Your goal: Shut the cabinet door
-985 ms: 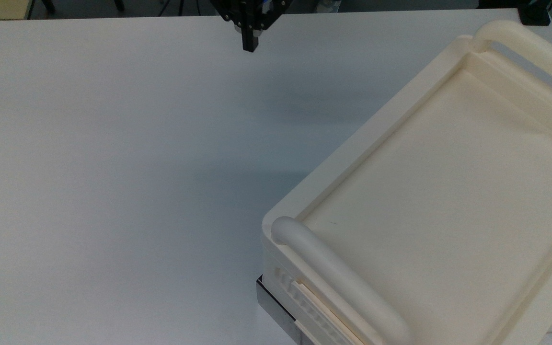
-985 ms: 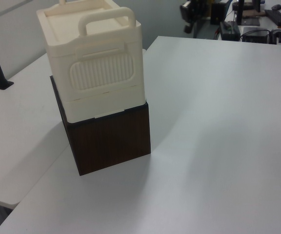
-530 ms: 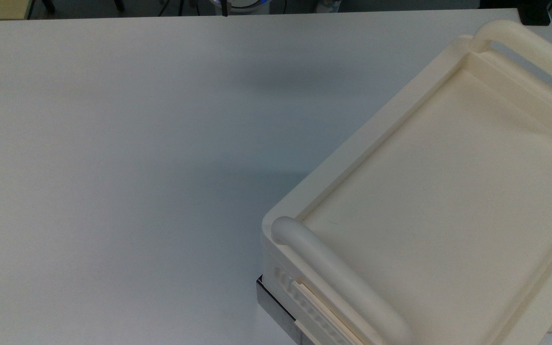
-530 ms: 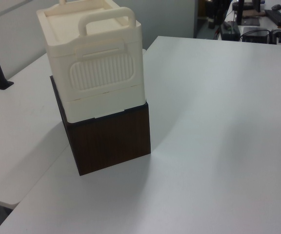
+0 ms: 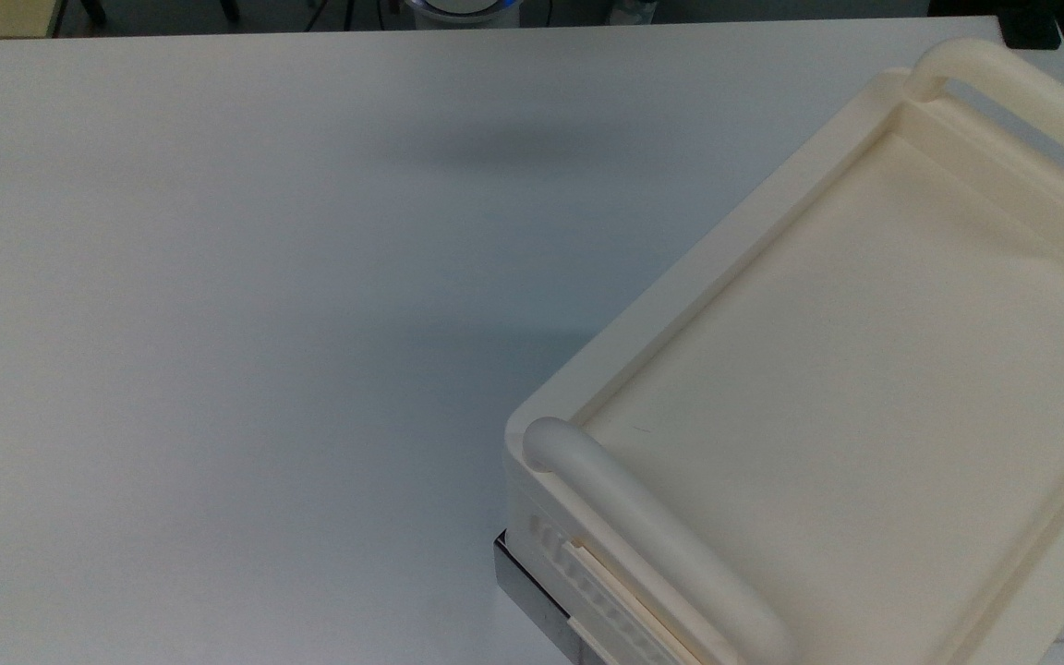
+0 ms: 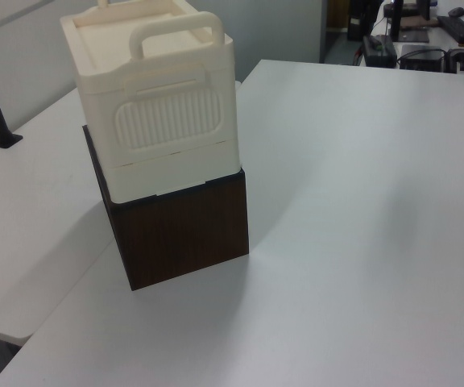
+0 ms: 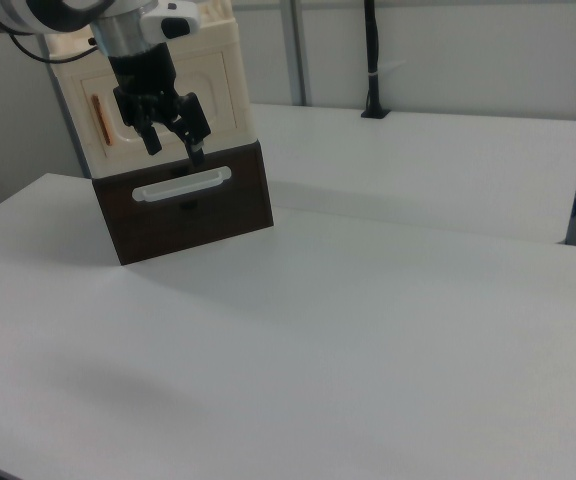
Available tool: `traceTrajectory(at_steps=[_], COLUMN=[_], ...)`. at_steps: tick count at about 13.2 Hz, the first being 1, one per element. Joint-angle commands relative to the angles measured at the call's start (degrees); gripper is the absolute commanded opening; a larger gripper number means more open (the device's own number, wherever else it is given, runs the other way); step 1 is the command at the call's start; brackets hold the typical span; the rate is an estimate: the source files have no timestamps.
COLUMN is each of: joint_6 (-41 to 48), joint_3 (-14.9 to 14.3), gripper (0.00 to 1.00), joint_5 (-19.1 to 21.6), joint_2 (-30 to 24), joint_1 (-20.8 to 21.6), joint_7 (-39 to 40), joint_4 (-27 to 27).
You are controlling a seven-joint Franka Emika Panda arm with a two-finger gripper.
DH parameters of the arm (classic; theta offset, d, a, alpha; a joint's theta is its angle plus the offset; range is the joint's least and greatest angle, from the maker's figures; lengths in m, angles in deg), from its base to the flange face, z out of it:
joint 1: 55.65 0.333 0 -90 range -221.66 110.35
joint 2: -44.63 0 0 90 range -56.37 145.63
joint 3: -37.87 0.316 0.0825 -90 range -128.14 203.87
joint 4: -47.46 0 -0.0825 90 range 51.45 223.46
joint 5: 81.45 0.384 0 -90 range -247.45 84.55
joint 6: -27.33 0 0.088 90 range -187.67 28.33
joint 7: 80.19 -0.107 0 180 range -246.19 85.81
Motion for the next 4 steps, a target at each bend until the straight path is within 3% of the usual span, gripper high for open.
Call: traceTrajectory(at_steps=[1,4], joint_6=[-2.38,-2.20], joint_3=[-1.40,-1.31], gripper=[1.00,1.00], joint_5=[0.17,0.17], joint_2=[-0.32,-0.14], joint_1=[2.01,2.10], joint_7=[1.59,1.42], joint_4=[1.97,1.80])
